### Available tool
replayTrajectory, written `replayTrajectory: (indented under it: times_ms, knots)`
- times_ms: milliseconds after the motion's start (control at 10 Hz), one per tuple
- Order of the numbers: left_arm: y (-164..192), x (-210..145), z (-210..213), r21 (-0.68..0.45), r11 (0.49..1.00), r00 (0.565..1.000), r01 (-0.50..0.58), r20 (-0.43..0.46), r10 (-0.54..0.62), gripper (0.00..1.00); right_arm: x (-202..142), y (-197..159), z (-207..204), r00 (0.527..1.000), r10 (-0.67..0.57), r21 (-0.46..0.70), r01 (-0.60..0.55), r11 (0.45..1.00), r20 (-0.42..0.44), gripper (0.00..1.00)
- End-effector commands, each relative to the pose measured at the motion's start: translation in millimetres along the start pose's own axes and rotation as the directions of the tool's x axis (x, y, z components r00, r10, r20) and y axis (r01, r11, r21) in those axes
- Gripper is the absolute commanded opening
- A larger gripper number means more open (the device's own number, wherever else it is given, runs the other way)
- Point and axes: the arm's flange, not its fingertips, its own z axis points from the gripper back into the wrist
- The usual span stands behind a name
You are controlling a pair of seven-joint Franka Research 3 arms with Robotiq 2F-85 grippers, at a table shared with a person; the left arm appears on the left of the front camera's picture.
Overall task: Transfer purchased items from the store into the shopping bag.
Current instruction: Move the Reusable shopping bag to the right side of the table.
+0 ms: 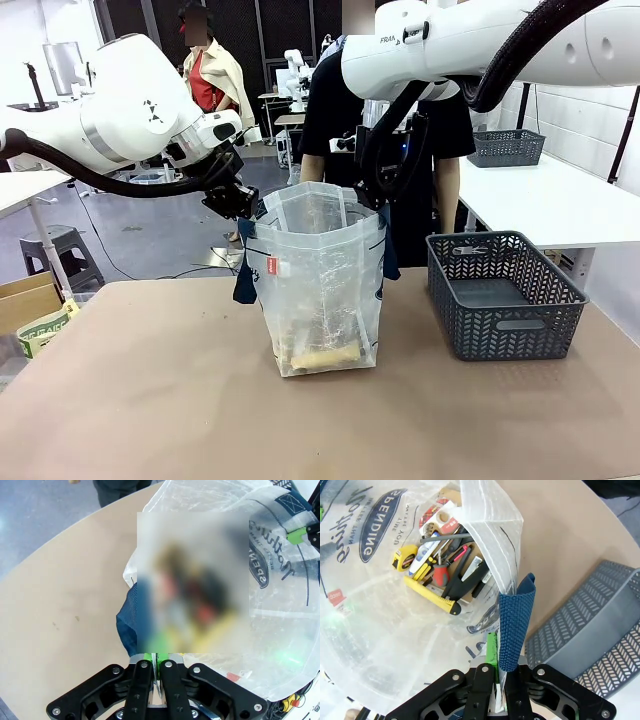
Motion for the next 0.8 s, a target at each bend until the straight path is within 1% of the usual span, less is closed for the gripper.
replayTrajectory:
  times_ms: [0,700]
  knots:
    - [0.5,0.2,0.3,0.001,1.0,1.0,0.0,0.002,0.0,0.0,-0.1,-0.6,0.9,1.0,-0.003,-0.002,0.003,1.0,0.003,0.0]
    - [0.5,0.2,0.3,0.001,1.0,1.0,0.0,0.002,0.0,0.0,-0.1,-0.6,0.9,1.0,-0.003,-0.002,0.003,1.0,0.003,0.0]
